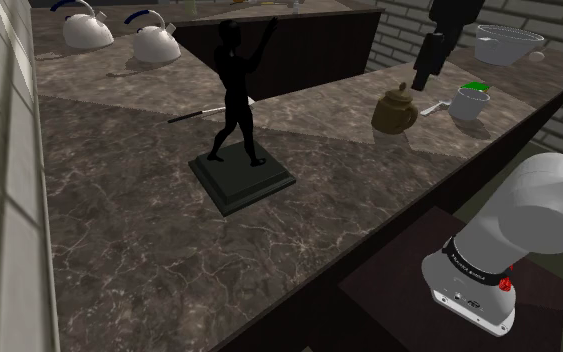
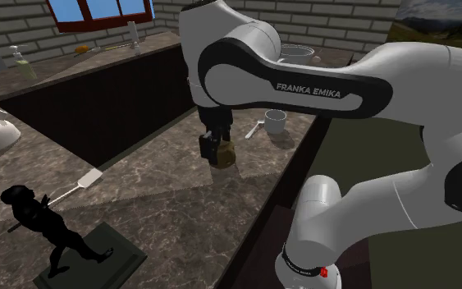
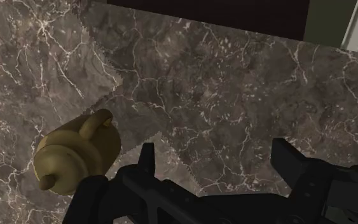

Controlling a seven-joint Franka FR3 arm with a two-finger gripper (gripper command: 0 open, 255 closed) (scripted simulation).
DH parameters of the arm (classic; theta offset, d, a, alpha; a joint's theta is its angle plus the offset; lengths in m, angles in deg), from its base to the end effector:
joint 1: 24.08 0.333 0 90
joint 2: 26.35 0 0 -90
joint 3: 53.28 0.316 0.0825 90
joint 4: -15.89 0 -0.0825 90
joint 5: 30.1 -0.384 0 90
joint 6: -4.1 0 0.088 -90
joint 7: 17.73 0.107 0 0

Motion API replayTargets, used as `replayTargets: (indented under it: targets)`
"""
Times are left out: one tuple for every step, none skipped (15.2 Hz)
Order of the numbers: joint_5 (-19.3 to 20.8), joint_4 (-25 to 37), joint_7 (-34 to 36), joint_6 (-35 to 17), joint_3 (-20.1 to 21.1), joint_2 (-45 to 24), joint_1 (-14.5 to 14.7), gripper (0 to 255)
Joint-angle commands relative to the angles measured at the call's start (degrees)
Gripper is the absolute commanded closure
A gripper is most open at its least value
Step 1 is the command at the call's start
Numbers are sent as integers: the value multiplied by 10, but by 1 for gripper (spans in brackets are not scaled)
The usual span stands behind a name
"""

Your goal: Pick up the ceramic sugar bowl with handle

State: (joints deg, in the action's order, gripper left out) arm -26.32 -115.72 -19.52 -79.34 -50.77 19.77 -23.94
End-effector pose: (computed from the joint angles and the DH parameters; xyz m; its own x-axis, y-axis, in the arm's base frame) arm 0.2898 0.0107 0.6141 0.9977 0.0552 -0.0388 0.0587 -0.9936 0.0960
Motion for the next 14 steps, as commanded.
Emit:
replayTargets:
  targets:
    - [0, 0, 0, 0, 0, 0, 0, 0]
    - [5, -8, 4, -13, -7, -6, -8, 0]
    - [10, -16, 8, -26, -15, -12, -16, 0]
    - [14, -23, 12, -39, -22, -18, -24, 0]
    - [19, -29, 15, -51, -30, -25, -32, 0]
    - [24, -36, 19, -64, -37, -33, -40, 0]
    - [28, -42, 23, -77, -45, -40, -49, 0]
    - [33, -47, 27, -90, -52, -48, -57, 0]
    - [37, -52, 31, -103, -60, -57, -65, 0]
    - [41, -57, 35, -116, -68, -65, -73, 0]
    - [46, -61, 39, -129, -76, -74, -81, 0]
    - [50, -65, 43, -141, -84, -84, -89, 0]
    - [54, -69, 47, -154, -92, -94, -97, 0]
    - [58, -72, 51, -167, -100, -104, -105, 0]
